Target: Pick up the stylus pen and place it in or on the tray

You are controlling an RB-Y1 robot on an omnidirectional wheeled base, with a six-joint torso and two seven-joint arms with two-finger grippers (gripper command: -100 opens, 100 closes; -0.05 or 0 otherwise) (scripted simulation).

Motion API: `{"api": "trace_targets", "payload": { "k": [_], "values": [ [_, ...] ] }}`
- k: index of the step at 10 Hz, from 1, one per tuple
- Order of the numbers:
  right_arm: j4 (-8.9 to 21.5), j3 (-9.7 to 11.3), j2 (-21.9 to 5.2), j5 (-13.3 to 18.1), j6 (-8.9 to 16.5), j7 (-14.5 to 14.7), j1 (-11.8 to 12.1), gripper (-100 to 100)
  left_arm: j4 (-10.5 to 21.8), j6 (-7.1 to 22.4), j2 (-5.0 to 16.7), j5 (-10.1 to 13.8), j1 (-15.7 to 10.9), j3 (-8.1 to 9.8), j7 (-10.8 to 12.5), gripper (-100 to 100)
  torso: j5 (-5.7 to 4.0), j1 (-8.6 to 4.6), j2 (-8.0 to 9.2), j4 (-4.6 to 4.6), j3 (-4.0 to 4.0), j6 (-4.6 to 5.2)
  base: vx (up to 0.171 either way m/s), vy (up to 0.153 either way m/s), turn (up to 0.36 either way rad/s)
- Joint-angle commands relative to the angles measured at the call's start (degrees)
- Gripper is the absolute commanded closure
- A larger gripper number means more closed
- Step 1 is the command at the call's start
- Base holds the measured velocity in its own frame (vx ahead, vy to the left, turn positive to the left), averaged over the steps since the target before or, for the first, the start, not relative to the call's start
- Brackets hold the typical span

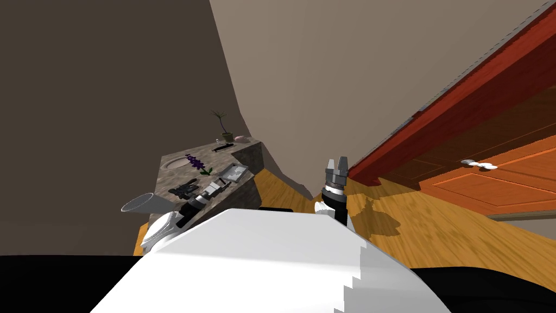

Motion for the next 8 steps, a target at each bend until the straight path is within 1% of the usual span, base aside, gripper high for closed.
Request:
{"api": "trace_targets", "payload": {
  "k": [1,2,3,4,8],
  "values": [
    [0.00,0.00,0.00,0.00,0.00,0.00,0.00,0,1.25,-2.86,-0.02,-1.74,-0.42,2.86,1.02,-100,0.00,0.00,0.00,0.00,0.00,0.00,0.062,-0.081,0.044],
    [0.00,0.00,0.00,0.00,0.00,0.00,0.00,0,1.25,-4.13,-0.02,-1.74,-0.42,3.44,1.02,-100,-0.02,-0.05,-0.03,-0.01,-0.02,0.01,0.029,-0.042,0.005],
    [0.00,0.00,0.00,0.00,0.00,0.00,-0.01,0,1.07,-3.06,-0.10,-1.59,-0.34,2.84,0.99,-100,0.00,0.07,0.05,0.01,0.02,0.01,0.008,-0.011,0.000],
    [0.00,0.00,-0.01,0.00,0.00,0.00,-0.01,0,1.15,-3.42,-0.09,-1.61,-0.36,2.95,0.97,100,0.02,0.17,0.12,0.02,0.06,0.02,0.000,0.000,0.000],
    [0.00,0.00,-0.01,0.00,0.00,0.00,-0.01,0,1.13,-3.39,-0.08,-1.59,-0.37,2.95,0.98,100,0.06,0.26,0.16,0.02,0.08,0.02,0.000,0.000,0.000]
  ]
}}
